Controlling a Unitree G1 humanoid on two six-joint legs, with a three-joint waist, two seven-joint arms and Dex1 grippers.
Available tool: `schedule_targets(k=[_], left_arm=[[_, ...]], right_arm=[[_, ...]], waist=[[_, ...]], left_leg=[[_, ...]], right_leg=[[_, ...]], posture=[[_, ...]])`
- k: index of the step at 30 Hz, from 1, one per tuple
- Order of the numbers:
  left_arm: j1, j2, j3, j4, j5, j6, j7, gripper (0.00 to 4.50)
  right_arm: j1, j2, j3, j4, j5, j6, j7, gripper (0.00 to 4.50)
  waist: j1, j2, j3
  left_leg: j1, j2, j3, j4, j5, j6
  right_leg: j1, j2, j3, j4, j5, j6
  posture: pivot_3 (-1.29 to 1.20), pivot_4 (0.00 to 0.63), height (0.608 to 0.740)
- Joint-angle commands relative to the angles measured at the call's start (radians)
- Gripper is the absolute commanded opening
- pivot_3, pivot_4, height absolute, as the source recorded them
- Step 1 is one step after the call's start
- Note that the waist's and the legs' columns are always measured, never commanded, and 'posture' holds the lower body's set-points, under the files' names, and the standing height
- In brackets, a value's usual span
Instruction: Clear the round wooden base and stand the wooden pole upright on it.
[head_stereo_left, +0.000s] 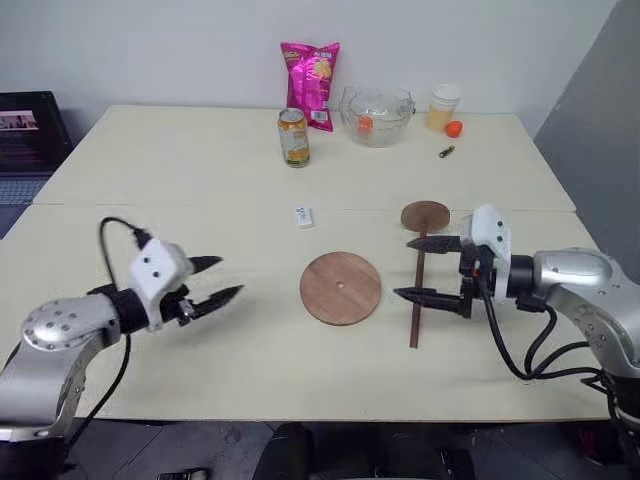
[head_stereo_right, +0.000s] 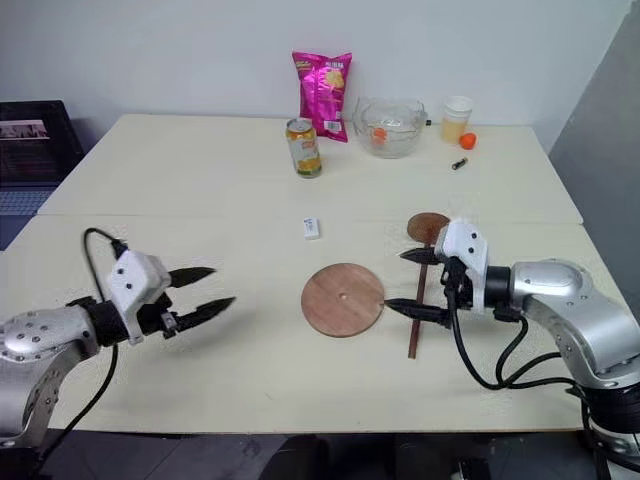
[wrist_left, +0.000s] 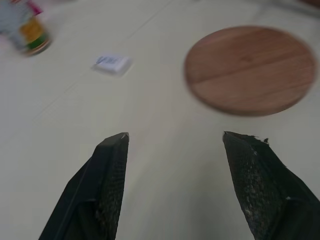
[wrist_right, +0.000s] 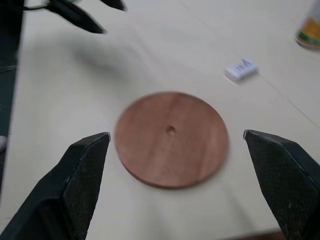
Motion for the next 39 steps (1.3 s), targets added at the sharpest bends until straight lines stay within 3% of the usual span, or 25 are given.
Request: schedule_targets(k=[1, 12, 21, 31, 34, 39], left_arm=[[-0.033, 0.054, -0.034, -0.096, -0.044, 0.033, -0.069, 3.09], [-0.165, 0.049, -0.182, -0.115, -0.002, -0.001, -0.132, 3.09], [-0.209, -0.006, -0.263, -0.122, 0.03, -0.027, -0.113, 3.09], [-0.223, -0.06, -0.261, -0.131, 0.012, -0.006, -0.081, 3.09], [-0.208, -0.055, -0.26, -0.134, 0.022, -0.013, -0.08, 3.14], [-0.201, -0.056, -0.263, -0.134, 0.026, -0.015, -0.074, 3.14]], right_arm=[[-0.063, 0.007, -0.035, 0.009, 0.009, 0.147, -0.109, 4.5], [-0.38, 0.179, 0.046, 0.224, -0.062, 0.755, -0.384, 4.5], [-0.516, 0.287, 0.061, 0.528, -0.085, 0.78, -0.483, 4.5], [-0.607, 0.359, 0.055, 0.747, -0.144, 0.777, -0.494, 4.5], [-0.616, 0.37, 0.049, 0.776, -0.14, 0.779, -0.49, 4.05], [-0.629, 0.388, 0.03, 0.812, -0.14, 0.78, -0.498, 2.91]], waist=[[-0.004, 0.001, 0.0], [-0.008, 0.002, 0.0], [-0.007, 0.002, 0.0], [-0.01, 0.002, 0.0], [-0.01, 0.002, 0.0], [-0.011, 0.002, 0.0]], left_leg=[[0.0, 0.0, 0.0, 0.0, 0.0, 0.0], [0.0, 0.0, 0.002, -0.001, 0.0, 0.001], [-0.001, 0.0, 0.002, -0.001, 0.0, 0.001], [-0.001, 0.0, 0.003, -0.001, 0.0, 0.001], [-0.001, 0.0, 0.003, -0.001, 0.0, 0.001], [-0.001, 0.0, 0.003, -0.001, 0.0, 0.001]], right_leg=[[0.0, 0.0, 0.0, 0.0, 0.0, 0.0], [-0.001, 0.002, 0.002, 0.001, 0.0, 0.0], [-0.002, 0.002, 0.002, 0.0, 0.0, 0.0], [-0.002, 0.002, 0.003, 0.0, 0.0, 0.0], [-0.002, 0.002, 0.003, 0.001, 0.0, 0.0], [-0.002, 0.002, 0.003, 0.001, 0.0, 0.0]], posture=[[0.0, 0.15, 0.74], [0.0, 0.15, 0.74], [0.0, 0.15, 0.74], [0.0, 0.15, 0.74], [0.0, 0.15, 0.74], [0.0, 0.15, 0.74]])
